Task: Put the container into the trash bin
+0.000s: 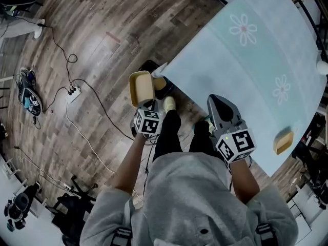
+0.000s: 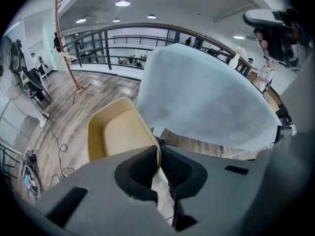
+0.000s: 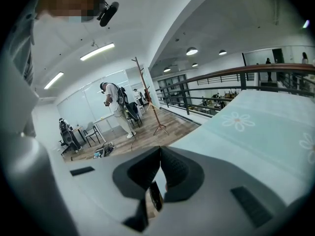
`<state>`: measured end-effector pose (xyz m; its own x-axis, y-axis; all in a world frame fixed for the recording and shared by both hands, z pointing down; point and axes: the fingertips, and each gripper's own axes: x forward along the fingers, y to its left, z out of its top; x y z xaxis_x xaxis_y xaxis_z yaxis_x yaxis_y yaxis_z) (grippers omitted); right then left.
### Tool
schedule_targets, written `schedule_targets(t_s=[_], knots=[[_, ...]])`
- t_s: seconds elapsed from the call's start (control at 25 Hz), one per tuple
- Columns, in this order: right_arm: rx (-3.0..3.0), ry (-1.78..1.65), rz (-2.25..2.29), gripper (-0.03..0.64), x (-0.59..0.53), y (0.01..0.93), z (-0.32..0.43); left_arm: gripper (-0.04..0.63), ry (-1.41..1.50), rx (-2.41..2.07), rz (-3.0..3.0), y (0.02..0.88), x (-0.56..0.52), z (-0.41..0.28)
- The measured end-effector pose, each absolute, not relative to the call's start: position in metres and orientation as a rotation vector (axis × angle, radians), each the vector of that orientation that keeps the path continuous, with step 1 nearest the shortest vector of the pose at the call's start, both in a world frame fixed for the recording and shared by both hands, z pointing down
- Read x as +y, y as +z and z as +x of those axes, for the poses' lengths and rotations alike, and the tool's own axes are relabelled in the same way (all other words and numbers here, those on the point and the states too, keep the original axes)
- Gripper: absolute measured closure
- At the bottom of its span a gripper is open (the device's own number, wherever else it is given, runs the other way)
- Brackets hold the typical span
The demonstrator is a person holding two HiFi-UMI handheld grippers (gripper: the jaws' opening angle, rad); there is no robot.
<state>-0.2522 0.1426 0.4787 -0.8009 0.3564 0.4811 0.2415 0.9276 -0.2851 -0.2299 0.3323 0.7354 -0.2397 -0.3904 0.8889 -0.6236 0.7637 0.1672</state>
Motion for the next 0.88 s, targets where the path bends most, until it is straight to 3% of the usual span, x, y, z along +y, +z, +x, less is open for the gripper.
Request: schedule_targets(t_s=[0.48, 0.88], knots=[[-2.440, 0.297, -0.366, 0.591, 0.147, 0.540, -0.252, 0.561, 0.145, -1.762, 0.733, 0.847, 0.332, -0.241], [-2.392, 0.308, -0.384, 0.591, 0.147, 0.551, -0.253, 0.546, 0.067, -1.801, 0.651, 0.871, 0.334, -0.267]])
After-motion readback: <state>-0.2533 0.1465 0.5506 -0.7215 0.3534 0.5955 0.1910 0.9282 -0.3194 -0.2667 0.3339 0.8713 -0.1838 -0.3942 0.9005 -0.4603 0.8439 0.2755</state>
